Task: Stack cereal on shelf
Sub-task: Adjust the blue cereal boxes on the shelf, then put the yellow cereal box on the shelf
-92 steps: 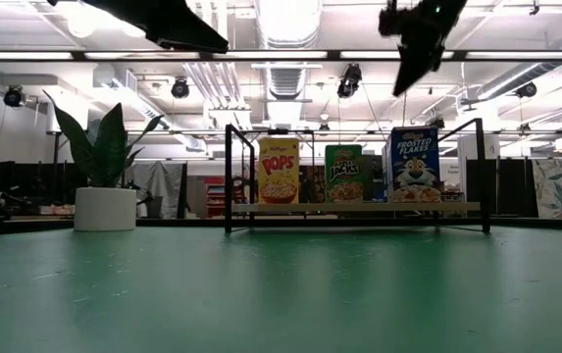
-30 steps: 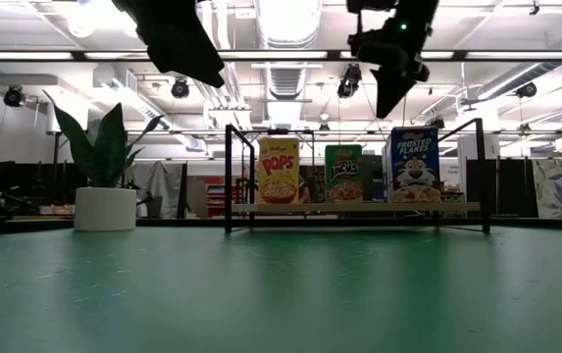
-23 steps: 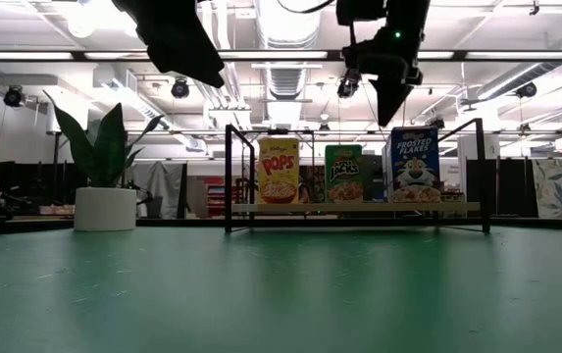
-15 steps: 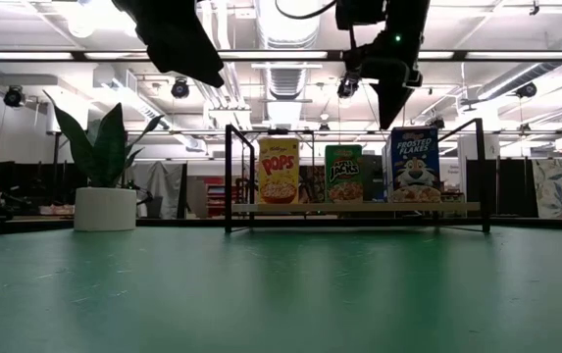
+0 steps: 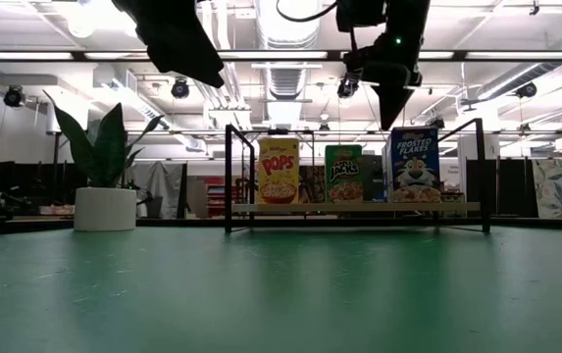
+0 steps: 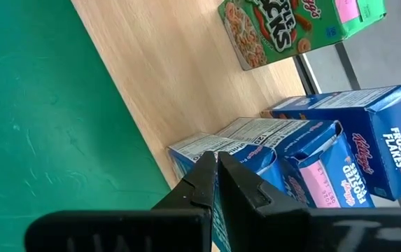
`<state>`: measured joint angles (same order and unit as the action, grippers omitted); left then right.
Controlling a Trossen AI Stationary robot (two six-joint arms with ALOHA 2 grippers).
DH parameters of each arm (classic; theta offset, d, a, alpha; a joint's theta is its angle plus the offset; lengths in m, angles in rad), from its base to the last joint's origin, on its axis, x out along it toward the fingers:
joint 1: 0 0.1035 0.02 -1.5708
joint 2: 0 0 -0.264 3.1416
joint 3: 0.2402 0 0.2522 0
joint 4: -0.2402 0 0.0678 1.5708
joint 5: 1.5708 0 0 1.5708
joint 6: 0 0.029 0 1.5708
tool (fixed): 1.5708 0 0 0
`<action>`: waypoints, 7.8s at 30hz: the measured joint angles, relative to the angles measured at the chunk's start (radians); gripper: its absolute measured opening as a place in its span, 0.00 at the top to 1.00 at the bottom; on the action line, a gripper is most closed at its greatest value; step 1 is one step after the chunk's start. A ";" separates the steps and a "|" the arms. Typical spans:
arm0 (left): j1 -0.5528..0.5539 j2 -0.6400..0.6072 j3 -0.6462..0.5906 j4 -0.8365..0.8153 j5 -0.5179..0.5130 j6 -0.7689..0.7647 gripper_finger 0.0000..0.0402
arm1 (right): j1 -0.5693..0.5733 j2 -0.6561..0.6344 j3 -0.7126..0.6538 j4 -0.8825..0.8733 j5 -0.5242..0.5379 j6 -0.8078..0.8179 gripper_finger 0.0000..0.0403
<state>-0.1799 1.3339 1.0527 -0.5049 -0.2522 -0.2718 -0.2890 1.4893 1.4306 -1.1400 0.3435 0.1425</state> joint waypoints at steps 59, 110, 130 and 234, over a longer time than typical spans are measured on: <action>-0.080 0.075 0.239 -0.771 0.299 -0.749 0.50 | 0.274 -0.711 -0.710 0.986 0.015 -0.209 0.98; -0.567 0.070 0.064 -0.956 0.215 -1.605 0.38 | 0.315 -0.708 -0.779 1.144 0.012 -0.362 0.98; -0.566 0.071 0.031 -0.904 0.217 -1.580 0.58 | 0.315 -0.708 -0.781 1.137 0.012 -0.352 0.98; 0.508 0.690 0.976 -0.675 0.166 0.817 0.59 | 0.315 -0.709 -0.795 1.093 -0.011 -0.303 0.98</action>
<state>0.3285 2.0240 2.0285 -1.1802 -0.0860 0.5450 0.0257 0.7799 0.6357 -0.0475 0.3327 -0.1604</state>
